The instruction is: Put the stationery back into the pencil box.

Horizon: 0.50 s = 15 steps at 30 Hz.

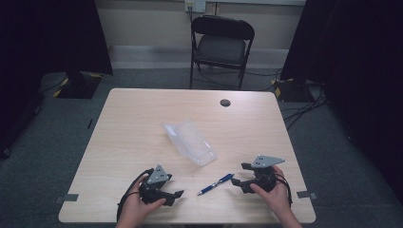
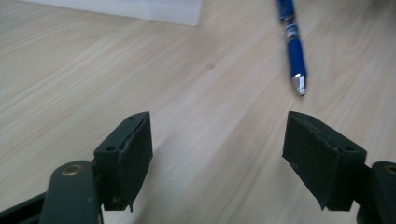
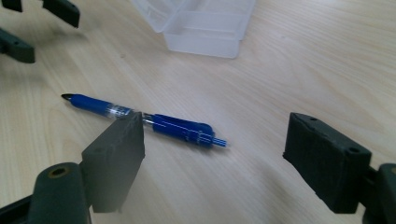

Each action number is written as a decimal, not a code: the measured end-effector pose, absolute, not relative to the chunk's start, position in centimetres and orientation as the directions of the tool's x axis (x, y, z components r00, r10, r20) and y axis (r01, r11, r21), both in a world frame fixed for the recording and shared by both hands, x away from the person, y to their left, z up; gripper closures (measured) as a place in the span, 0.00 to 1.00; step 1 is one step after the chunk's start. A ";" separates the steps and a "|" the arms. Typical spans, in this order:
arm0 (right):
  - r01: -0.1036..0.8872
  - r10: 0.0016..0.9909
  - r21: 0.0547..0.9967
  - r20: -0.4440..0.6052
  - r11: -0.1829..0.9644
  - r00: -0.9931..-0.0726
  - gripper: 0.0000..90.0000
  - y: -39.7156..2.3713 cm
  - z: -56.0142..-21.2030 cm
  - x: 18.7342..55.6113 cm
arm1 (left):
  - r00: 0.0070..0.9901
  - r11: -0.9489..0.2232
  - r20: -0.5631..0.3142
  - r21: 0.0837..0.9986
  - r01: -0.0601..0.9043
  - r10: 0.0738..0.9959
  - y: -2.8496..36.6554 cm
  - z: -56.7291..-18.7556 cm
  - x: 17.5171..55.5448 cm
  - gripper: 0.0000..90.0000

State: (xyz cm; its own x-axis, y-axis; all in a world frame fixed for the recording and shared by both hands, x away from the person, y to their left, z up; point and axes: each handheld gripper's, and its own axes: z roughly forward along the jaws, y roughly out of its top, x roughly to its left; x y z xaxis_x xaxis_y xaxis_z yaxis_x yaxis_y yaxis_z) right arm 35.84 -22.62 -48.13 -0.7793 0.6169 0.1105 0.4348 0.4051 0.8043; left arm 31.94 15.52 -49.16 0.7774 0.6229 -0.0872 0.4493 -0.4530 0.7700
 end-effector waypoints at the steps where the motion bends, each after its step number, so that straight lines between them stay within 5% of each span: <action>1: 0.426 0.609 0.805 0.104 0.413 -0.786 0.21 -22.4 -48.1 35.8 | 0.770 -0.451 -0.081 0.770 0.452 0.633 15.9 -49.2 32.0 0.27; 15: 0.378 0.528 0.806 0.097 0.456 -0.844 0.21 -20.5 -48.5 36.3 | 0.701 -0.442 -0.042 0.749 0.494 0.712 18.5 -50.0 31.7 0.23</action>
